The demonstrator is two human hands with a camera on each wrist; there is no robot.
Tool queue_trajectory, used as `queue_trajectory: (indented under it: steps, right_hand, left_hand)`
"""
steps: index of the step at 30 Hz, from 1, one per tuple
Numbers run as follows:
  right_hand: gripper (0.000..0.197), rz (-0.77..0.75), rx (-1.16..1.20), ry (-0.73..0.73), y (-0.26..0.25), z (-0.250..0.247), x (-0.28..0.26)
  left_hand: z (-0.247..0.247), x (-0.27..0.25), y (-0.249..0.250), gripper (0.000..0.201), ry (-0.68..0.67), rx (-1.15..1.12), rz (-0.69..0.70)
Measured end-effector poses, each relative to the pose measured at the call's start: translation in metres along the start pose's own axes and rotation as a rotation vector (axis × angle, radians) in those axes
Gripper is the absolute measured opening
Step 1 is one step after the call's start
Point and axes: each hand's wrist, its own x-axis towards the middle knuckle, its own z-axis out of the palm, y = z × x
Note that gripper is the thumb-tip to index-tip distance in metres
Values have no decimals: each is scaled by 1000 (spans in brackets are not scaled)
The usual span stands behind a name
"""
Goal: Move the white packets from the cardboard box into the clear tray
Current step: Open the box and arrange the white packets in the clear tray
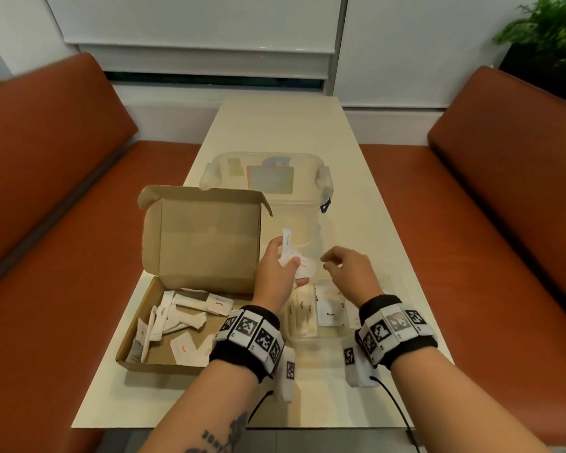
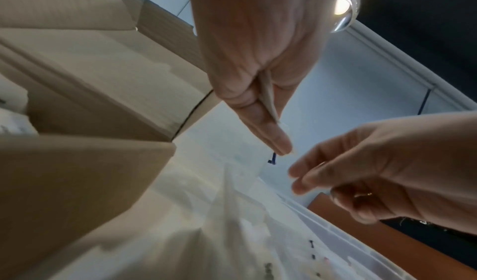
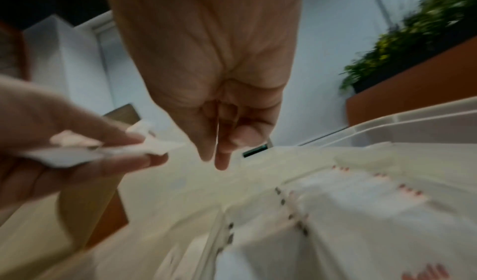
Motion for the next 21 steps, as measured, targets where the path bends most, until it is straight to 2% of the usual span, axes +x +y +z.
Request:
queue_trajectory:
  steps: [3,5,11,13,17,21]
  right_hand:
    - [16,81,297,-30,0,-14,-2]
    - [11,104,370,-72,2,-19,-6]
    - [3,125,422,-25,22,-30,-16]
    - [9,131,415,4,29,-32,-16]
    - [13,157,406,2,40,-33,-17]
    - [7,189,445,22,49,-34,-19]
  left_hand:
    - [12,-4,-1,34,-71,-80,-62]
    - [19,-7,-2,30,-114,-92,-81]
    - [35,-10,-6,35,-227,-16,-113]
    - [38,-12,-9,39,-253,24,-102]
    - [42,-14,-15,43,-252,67,-96]
    - [43,-15,-17,36,-213,-19,-146]
